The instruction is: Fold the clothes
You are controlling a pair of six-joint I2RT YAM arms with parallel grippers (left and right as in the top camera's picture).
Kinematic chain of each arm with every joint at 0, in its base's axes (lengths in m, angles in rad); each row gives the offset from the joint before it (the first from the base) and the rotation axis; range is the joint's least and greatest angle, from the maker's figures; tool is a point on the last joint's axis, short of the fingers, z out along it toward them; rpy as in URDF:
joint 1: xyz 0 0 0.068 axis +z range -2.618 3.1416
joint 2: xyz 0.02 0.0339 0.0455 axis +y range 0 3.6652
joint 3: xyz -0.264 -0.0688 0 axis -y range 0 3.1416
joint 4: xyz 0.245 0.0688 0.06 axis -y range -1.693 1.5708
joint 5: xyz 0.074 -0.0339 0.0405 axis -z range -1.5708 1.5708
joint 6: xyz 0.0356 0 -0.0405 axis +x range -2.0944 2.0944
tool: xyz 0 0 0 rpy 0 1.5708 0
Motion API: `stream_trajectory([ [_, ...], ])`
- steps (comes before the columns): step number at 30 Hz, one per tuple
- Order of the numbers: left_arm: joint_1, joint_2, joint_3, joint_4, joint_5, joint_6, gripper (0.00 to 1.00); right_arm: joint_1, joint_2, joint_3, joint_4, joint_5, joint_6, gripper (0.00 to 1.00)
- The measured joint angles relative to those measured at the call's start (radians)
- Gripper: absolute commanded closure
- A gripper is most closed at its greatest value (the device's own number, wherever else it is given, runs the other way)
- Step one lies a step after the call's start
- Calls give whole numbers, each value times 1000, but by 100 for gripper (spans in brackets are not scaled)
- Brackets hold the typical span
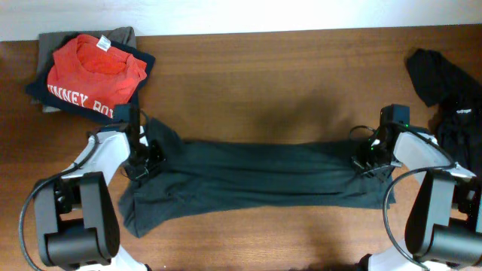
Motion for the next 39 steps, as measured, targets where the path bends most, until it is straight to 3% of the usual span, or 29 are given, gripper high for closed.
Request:
stream_trajectory([
  [4, 18, 1, 3, -7, 8, 0, 99, 0, 24, 38, -23, 6, -1, 96],
  [9, 42, 29, 59, -117, -37, 3, 100, -1, 51, 158, -189, 46, -1, 96],
  [11, 51, 39, 91, -185, -61, 3, 98, -1, 53, 235, -261, 58, -6, 85],
  [12, 54, 41, 113, -227, -72, 3, 90, -1, 53, 281, -294, 62, -7, 75],
  [13, 56, 42, 138, -262, -80, 3, 75, -1, 54, 335, -346, 65, -20, 67],
  [16, 56, 41, 218, -346, -98, 10, 1, -1, 55, 474, -460, 72, -41, 26],
  [19, 55, 35, 278, -404, -103, 11, 1, -6, 55, 575, -543, 88, -63, 7],
  [21, 55, 31, 293, -417, -106, 10, 1, -17, 55, 603, -571, 95, -83, 1],
  [25, 55, 30, 295, -430, -109, 10, 1, -103, 55, 606, -591, 93, -105, 1],
  [32, 55, 30, 295, -439, -113, 11, 1, -331, 55, 597, -601, -139, -391, 1],
  [39, 55, 30, 295, -435, -61, 83, 1, -407, 55, 476, -531, -182, -465, 1],
])
